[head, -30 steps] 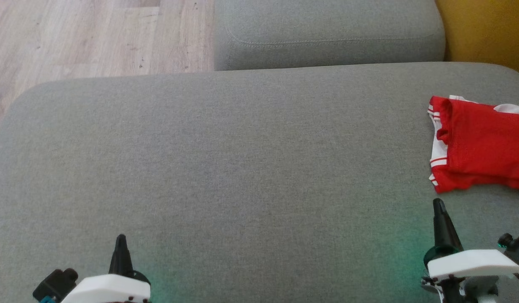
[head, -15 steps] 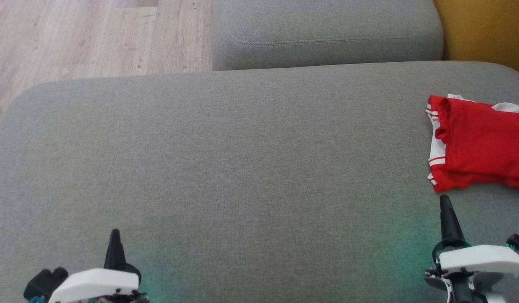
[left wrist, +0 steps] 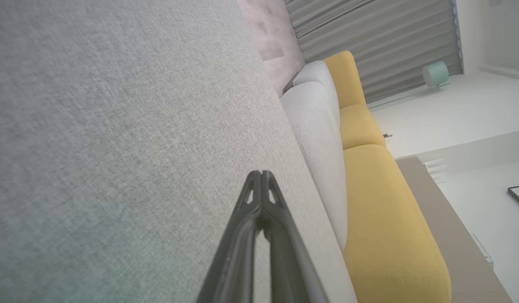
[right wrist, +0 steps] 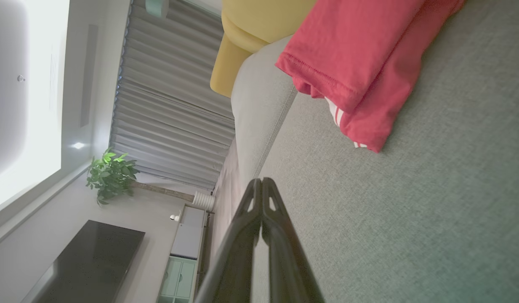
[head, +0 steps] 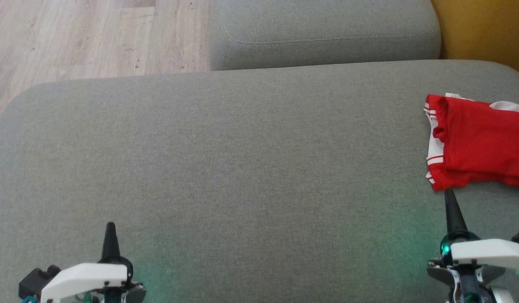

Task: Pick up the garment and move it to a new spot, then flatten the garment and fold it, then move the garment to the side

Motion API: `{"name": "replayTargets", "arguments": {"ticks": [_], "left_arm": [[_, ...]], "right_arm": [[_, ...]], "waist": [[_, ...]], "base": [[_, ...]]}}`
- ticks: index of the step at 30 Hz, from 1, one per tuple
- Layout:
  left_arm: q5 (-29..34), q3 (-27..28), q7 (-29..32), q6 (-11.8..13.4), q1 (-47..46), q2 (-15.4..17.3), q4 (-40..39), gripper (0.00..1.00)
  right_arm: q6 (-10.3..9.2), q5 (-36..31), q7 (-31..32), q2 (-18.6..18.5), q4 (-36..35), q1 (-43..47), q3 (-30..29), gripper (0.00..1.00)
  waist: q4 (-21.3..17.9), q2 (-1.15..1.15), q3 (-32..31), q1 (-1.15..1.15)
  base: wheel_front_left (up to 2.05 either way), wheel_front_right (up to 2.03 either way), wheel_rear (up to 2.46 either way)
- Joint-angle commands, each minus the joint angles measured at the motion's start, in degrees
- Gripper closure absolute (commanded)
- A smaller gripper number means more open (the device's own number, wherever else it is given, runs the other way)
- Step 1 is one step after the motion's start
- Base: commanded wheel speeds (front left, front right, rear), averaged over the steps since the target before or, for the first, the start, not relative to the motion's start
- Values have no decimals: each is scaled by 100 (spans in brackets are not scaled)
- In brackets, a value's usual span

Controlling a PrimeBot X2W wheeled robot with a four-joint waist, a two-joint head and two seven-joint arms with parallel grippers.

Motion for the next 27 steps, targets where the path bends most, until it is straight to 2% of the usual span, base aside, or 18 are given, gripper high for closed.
{"name": "replayTargets", "arguments": {"ticks": [1, 27], "left_arm": [[-114, 228, 43, -56, -300, 11, -194, 100], [-1446, 769, 431, -395, -521, -133, -220, 100]], "right_arm": [[-3, 158, 35, -126, -154, -351, 40, 100], [-4, 1887, 303, -125, -35, -613, -131, 100]], "waist": [[-3, 0, 0, 0], [-70, 0, 3, -1]], "base": [[0, 0, 0], [0, 0, 0]]}}
